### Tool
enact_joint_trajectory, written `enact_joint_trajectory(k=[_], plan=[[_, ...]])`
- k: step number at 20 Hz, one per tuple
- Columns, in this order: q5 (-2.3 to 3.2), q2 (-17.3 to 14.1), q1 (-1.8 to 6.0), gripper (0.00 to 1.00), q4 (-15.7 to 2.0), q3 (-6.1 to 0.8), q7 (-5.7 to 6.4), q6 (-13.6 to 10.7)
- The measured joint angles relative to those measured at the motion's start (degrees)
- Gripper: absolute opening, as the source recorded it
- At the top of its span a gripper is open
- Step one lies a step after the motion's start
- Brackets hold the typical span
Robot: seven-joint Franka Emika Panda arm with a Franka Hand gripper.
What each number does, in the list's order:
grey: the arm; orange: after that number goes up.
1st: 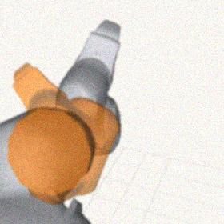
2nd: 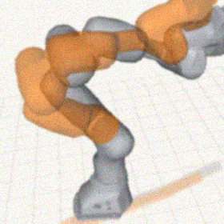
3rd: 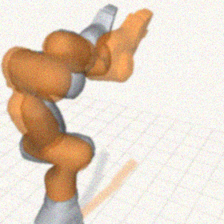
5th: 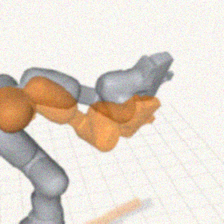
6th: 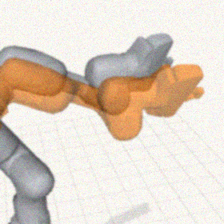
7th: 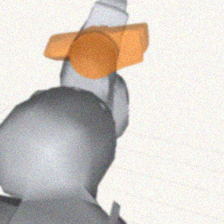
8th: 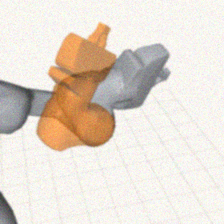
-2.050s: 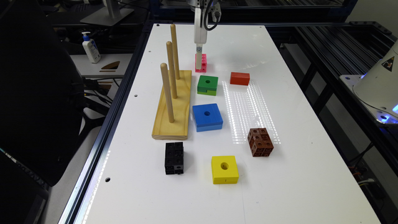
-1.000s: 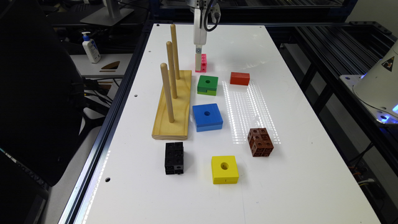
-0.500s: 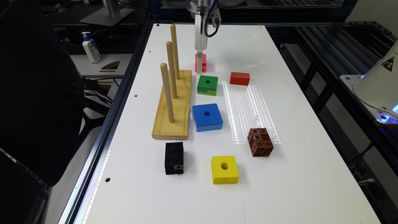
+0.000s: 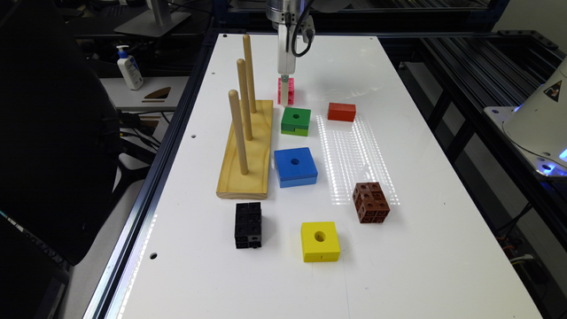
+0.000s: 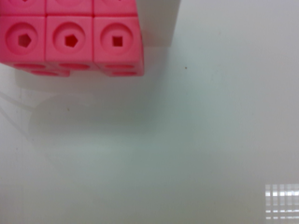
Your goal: Pick up pink block.
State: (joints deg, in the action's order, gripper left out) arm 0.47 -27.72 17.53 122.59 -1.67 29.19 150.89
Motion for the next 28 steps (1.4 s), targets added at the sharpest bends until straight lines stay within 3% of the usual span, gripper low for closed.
enact_joint_trajectory(k=[16, 25, 28], plan=[[0.0, 0.2, 0.03, 0.0, 0.01, 0.0, 0.0, -0.1], [0.0, 4.8, 0.04, 0.0, 0.18, 0.0, 0.0, -4.0], [0.0, 5.0, 0.04, 0.0, 0.22, 0.0, 0.0, -4.2]])
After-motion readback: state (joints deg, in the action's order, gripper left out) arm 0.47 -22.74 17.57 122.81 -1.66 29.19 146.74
